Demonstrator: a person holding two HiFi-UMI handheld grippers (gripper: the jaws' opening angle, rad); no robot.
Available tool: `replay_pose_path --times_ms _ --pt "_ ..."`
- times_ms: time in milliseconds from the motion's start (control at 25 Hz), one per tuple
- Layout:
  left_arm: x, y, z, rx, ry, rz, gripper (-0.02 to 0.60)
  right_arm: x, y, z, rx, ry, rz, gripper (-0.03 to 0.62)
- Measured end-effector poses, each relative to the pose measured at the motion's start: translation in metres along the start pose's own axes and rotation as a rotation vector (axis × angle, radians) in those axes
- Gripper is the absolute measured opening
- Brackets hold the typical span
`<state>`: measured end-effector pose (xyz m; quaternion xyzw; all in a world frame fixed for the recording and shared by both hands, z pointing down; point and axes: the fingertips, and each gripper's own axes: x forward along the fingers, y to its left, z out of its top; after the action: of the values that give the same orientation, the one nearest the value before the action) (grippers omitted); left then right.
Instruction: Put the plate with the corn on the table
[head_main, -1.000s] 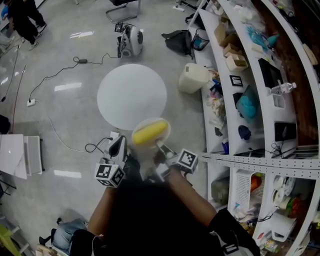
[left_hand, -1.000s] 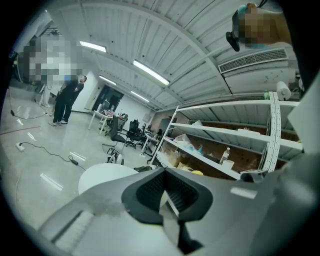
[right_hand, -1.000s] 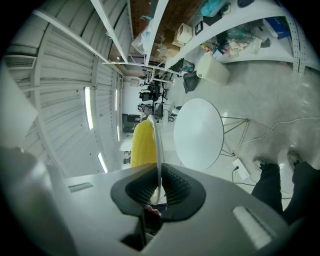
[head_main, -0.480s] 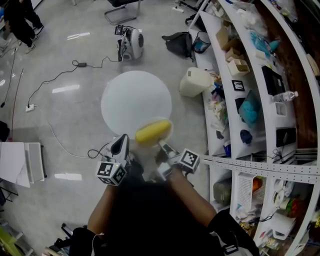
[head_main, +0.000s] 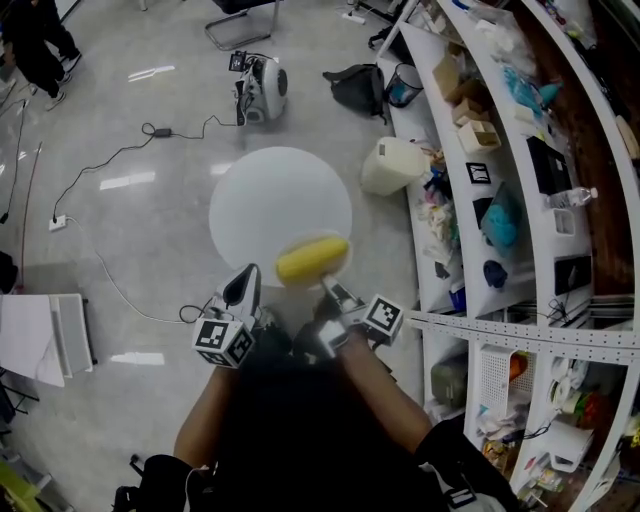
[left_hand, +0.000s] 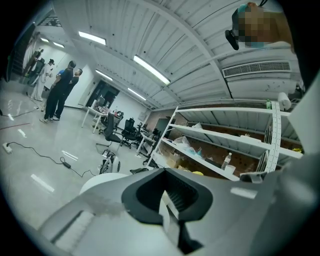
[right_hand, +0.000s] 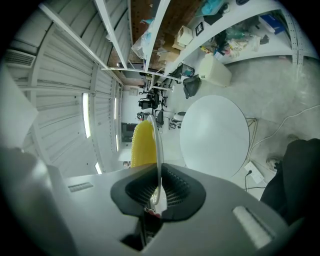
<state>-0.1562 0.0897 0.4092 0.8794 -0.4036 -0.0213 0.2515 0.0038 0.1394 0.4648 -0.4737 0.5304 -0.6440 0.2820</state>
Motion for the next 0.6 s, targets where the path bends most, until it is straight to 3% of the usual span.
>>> replay_pose_path --times_ms 600 --pt "0.043 0.01 0.015 0.018 0.008 -0.034 0.003 0.028 0.001 0.031 0.034 -0.037 -0.021 0.029"
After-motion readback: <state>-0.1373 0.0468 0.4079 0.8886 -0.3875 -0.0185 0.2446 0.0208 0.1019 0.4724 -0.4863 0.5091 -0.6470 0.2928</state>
